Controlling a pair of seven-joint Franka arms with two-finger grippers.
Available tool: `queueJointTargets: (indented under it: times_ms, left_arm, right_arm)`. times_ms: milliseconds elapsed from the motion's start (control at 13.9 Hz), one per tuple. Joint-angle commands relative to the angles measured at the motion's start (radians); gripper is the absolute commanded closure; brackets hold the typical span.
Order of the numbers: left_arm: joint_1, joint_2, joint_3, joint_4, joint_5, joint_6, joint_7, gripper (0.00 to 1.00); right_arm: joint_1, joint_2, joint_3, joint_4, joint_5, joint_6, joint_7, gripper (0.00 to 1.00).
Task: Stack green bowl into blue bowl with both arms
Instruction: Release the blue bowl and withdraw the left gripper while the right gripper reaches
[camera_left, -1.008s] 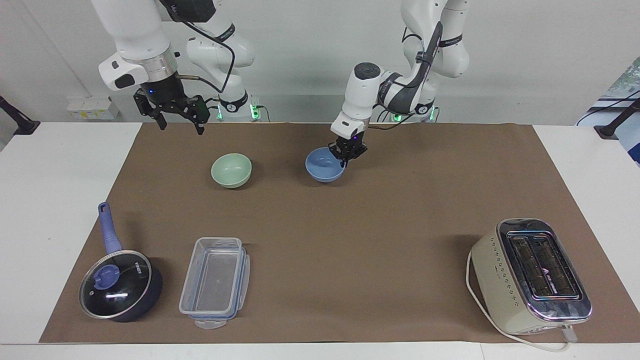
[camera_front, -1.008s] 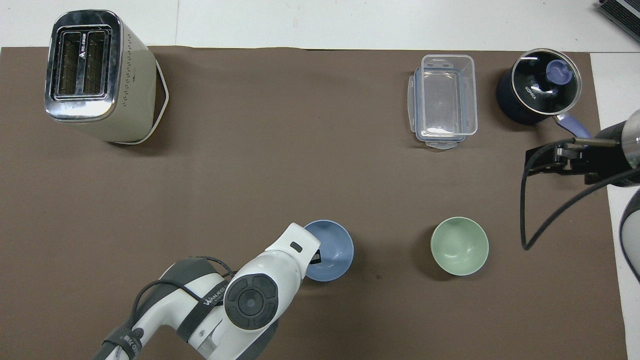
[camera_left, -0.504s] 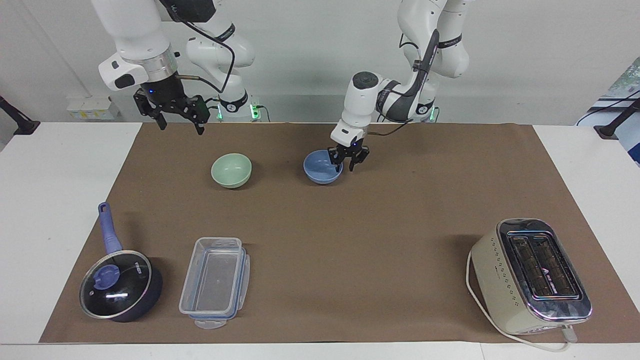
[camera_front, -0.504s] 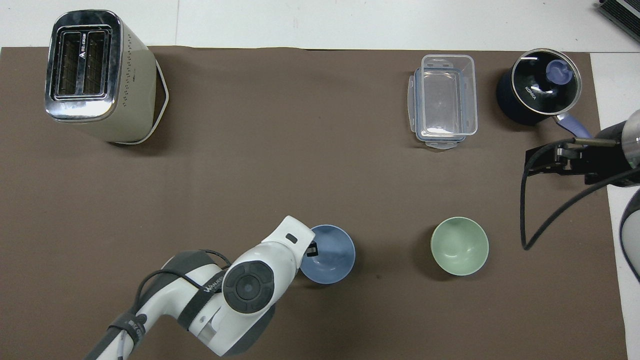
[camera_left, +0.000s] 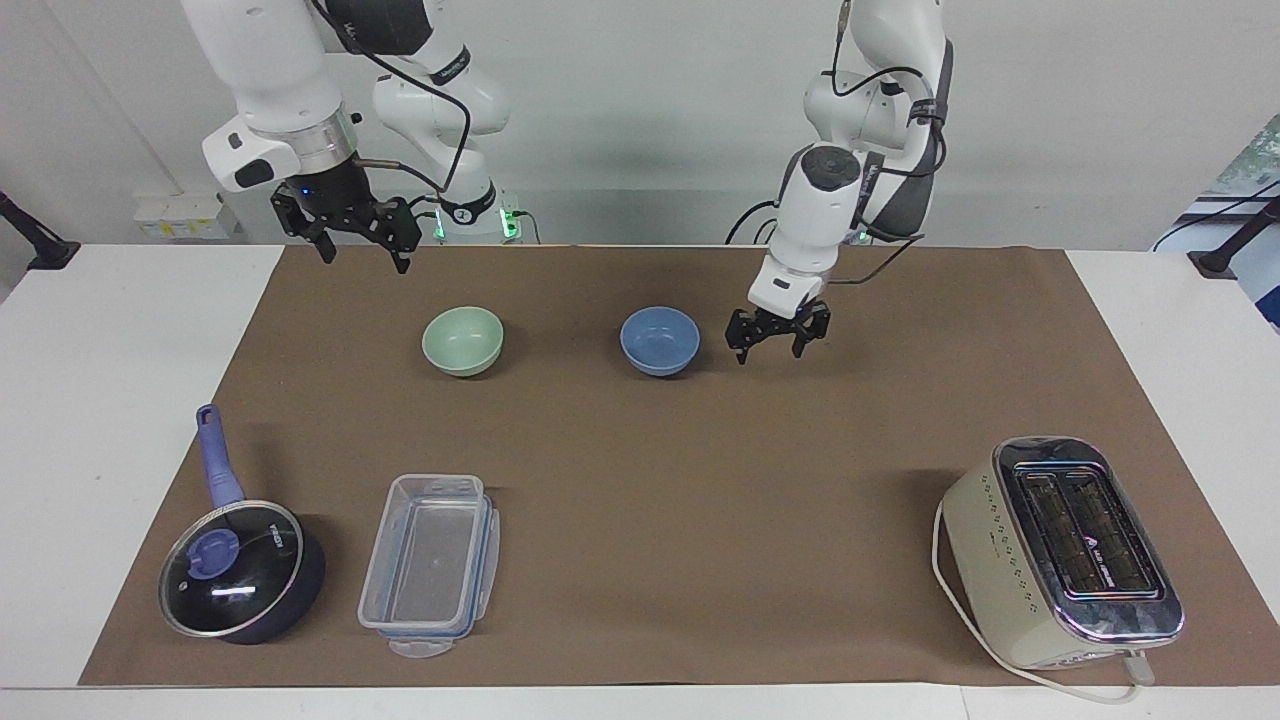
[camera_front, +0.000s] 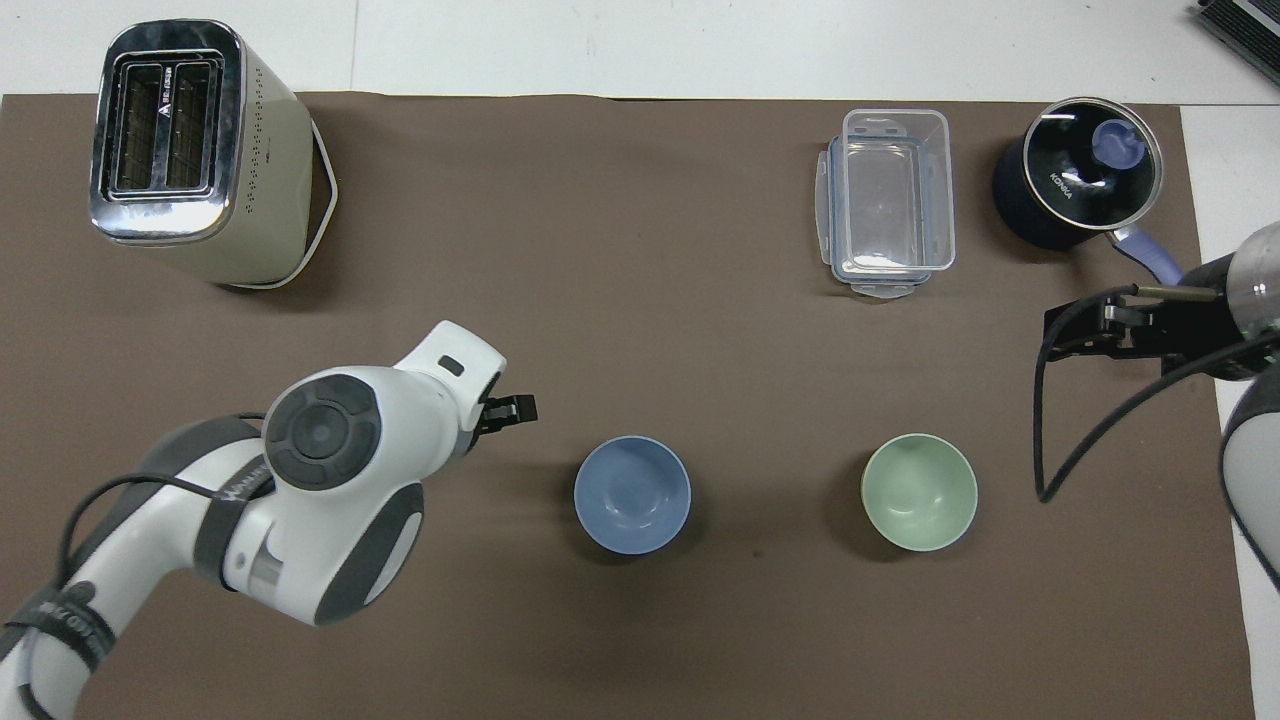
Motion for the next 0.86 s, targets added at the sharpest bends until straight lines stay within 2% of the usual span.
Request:
queueJointTargets:
  times_ms: [0, 360, 648, 792]
  left_arm:
    - [0.084, -0.033, -0.011, 0.072, -0.014, -0.119, 0.065, 0.0]
    - [0.252, -0.015, -0.01, 0.156, -0.072, -0.186, 0.32, 0.0]
    - [0.392, -0.014, -0.007, 0.264, -0.111, -0.355, 0.534, 0.0]
    - [0.444, -0.014, -0.007, 0.326, -0.111, -0.427, 0.57, 0.0]
  right_arm:
    - [-0.04, -0.097, 0.001, -0.209, 0.016, 0.14, -0.095, 0.0]
    - [-0.049, -0.134, 0.001, -0.463, 0.018, 0.336, -0.139, 0.0]
    - [-0.04, -0.139, 0.001, -0.652, 0.054, 0.516, -0.162, 0.0]
    - [-0.035, -0.14, 0.001, -0.727, 0.058, 0.596, -0.164, 0.0]
